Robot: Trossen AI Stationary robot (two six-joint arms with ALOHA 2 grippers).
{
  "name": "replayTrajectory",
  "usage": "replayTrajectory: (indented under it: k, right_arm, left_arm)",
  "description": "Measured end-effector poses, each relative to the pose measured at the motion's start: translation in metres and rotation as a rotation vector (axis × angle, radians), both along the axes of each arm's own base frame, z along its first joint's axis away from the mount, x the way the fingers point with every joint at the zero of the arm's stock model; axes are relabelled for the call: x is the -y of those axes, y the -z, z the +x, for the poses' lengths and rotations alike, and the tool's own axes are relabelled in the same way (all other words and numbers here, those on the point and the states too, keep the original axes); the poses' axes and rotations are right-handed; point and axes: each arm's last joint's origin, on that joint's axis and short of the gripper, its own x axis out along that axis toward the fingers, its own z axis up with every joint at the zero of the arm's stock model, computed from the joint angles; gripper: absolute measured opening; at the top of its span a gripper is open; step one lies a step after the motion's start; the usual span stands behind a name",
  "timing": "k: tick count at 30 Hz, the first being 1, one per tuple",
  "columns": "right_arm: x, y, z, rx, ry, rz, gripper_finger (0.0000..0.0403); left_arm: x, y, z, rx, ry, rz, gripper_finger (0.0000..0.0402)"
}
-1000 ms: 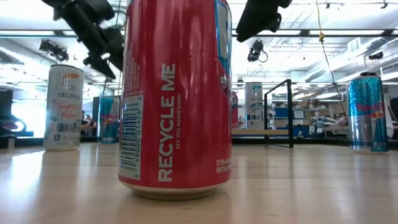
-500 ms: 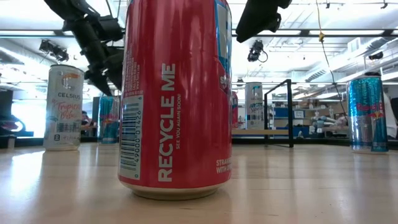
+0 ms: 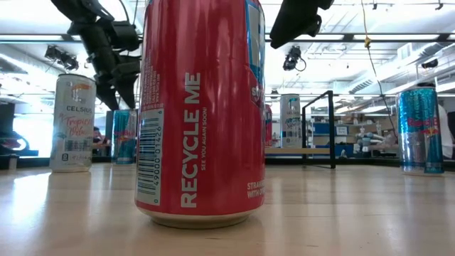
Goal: Place canned beverage on shelf
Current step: Put the top blue soda can on the shelf
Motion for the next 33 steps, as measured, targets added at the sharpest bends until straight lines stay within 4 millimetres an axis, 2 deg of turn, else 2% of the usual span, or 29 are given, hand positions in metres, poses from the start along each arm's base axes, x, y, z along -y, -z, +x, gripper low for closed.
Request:
replayTrajectory:
  k: [6,19,29,33]
  right_arm:
    - [0.000,0.000,0.000,0.000,0.000,0.000,0.0126]
    - [0.000,0.000,0.000,0.000,-0.001,0.000,0.0126]
    - [0.000,0.000,0.000,-0.001,-0.001,0.000,0.0126]
    - [0.000,0.000,0.000,-0.001,-0.001,0.000,0.0126]
  left_arm:
    - [-0.001,0.002,0.001,-0.001,-0.019,-0.019,0.0389]
    - [-0.014,0.025,0.014,-0.043,-0.025,-0.098,0.0389]
    - [-0.012,0.025,0.013,-0.054,-0.024,-0.112,0.0386]
    - [-0.012,0.025,0.013,-0.055,-0.023,-0.113,0.0364]
